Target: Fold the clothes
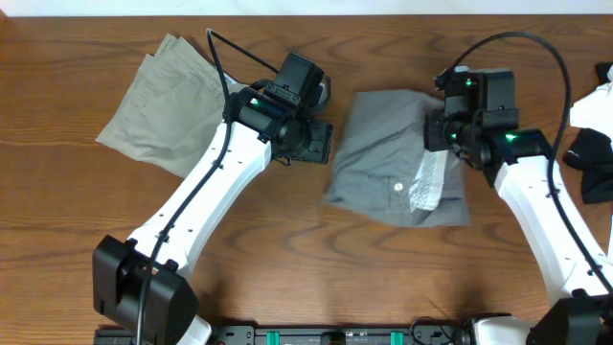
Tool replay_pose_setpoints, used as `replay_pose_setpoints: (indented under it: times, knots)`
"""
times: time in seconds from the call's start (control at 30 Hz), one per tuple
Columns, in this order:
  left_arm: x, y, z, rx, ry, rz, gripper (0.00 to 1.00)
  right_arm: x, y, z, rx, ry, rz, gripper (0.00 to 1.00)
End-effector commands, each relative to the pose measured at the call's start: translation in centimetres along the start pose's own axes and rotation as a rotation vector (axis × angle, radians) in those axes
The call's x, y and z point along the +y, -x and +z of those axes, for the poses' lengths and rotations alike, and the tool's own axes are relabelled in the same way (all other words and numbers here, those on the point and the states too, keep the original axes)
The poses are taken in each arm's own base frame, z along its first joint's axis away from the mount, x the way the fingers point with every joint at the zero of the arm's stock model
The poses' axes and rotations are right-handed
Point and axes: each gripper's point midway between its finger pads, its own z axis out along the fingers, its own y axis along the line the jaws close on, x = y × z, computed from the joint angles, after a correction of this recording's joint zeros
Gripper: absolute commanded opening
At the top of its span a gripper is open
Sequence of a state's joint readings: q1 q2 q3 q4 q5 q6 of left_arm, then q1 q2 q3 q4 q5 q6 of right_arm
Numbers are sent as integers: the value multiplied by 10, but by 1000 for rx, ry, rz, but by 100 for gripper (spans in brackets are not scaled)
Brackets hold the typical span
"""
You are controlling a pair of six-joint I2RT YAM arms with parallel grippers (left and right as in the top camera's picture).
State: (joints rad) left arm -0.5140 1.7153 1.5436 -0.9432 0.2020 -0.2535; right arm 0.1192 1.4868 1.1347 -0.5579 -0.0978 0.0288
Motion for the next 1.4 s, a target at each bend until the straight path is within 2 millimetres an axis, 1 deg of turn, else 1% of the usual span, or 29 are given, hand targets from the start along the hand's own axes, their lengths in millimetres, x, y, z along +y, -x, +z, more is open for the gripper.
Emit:
replay_pose_setpoints:
  times: [0.0,0.07,0.13,0.17,0.23,0.3,0.33,0.4,0.47,0.5,0.57,0.6,0.63,0.67,0.77,0.87,0.93,0.97,1.03,1.1,1.17,1.23,1.27,1.33,1.37]
  knots:
    - [3,0,1,4,15,16,66,-36,-21,19,85,-181,-16,2]
    - [4,-4,3,16,19,14,67,-58,-37,25,139,-305,45,7]
    - [6,-7,5,30,23,12,68,-81,-54,27,183,-439,170,5]
    - [7,-9,6,36,25,11,68,-86,-61,28,200,-465,220,4]
    - [8,-12,9,45,28,9,69,-90,-72,28,235,-460,301,6]
    - [9,-14,10,48,29,9,74,-89,-79,28,264,-422,337,10]
    - [9,-13,12,48,29,9,74,-89,-82,27,278,-403,352,13]
    - [8,-11,15,44,27,10,75,-88,-90,26,314,-366,383,14]
    - [8,-9,20,44,27,10,79,-79,-96,26,351,-283,415,11]
    - [8,-8,23,48,24,9,79,-70,-96,26,364,-207,405,11]
    - [3,-7,32,57,-9,8,82,-40,-89,28,360,17,320,11]
    - [-2,-5,38,62,-35,8,82,-21,-84,26,347,142,268,10]
    - [-5,-3,43,64,-57,9,83,-6,-79,24,333,240,239,11]
    - [-9,0,50,63,-81,10,84,2,-77,22,327,291,233,12]
    - [-20,6,73,71,-155,11,85,11,-76,22,327,331,235,9]
    - [-25,10,99,84,-195,2,86,5,-83,29,351,261,261,8]
    - [-26,11,117,94,-214,-12,88,-4,-94,40,382,179,311,8]
    - [-25,12,126,95,-214,-21,89,-9,-103,47,403,132,346,10]
    - [-23,14,140,92,-214,-23,89,-15,-121,61,442,77,408,11]
    - [-21,15,154,91,-214,-42,90,-17,-145,78,500,56,468,10]
    - [-21,18,162,84,-221,-48,90,-20,-167,91,570,27,519,6]
    - [-23,20,166,75,-229,-61,90,-22,-186,100,633,3,549,4]
    - [-26,22,168,72,-249,-58,91,-23,-195,103,664,-10,555,4]
    - [-40,27,167,61,-335,-44,90,-25,-210,108,710,-28,558,4]
    - [-45,28,166,58,-365,-39,91,-26,-214,109,722,-37,557,4]
